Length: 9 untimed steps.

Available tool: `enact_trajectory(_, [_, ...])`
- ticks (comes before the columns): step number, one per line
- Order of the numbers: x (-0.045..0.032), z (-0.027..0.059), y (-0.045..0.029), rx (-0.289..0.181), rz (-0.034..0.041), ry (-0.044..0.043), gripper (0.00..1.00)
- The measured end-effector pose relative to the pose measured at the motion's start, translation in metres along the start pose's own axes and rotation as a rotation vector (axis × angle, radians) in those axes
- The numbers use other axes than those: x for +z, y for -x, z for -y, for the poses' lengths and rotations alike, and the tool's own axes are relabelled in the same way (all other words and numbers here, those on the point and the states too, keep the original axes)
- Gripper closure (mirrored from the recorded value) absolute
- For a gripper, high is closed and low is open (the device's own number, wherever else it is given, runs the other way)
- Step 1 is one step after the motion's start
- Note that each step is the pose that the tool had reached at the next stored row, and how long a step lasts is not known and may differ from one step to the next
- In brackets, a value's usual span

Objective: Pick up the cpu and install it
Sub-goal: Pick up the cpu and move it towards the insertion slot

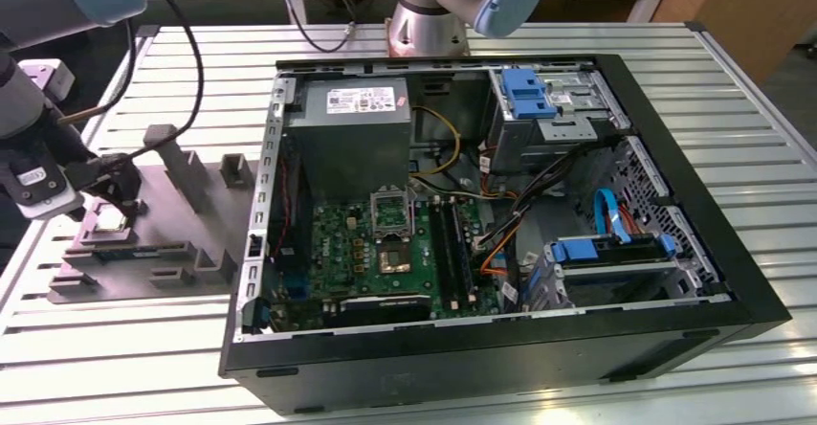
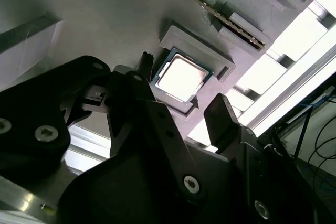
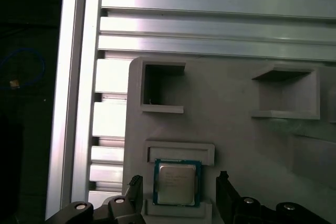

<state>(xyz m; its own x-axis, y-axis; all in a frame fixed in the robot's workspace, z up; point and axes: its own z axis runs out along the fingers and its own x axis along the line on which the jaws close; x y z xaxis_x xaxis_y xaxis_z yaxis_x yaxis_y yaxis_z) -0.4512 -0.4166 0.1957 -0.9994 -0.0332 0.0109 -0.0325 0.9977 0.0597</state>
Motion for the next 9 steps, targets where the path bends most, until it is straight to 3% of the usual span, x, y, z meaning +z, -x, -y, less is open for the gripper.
enact_trajectory(9, [0.0079, -0.0019, -0.001, 0.001, 0.0001, 0.0001, 0.34])
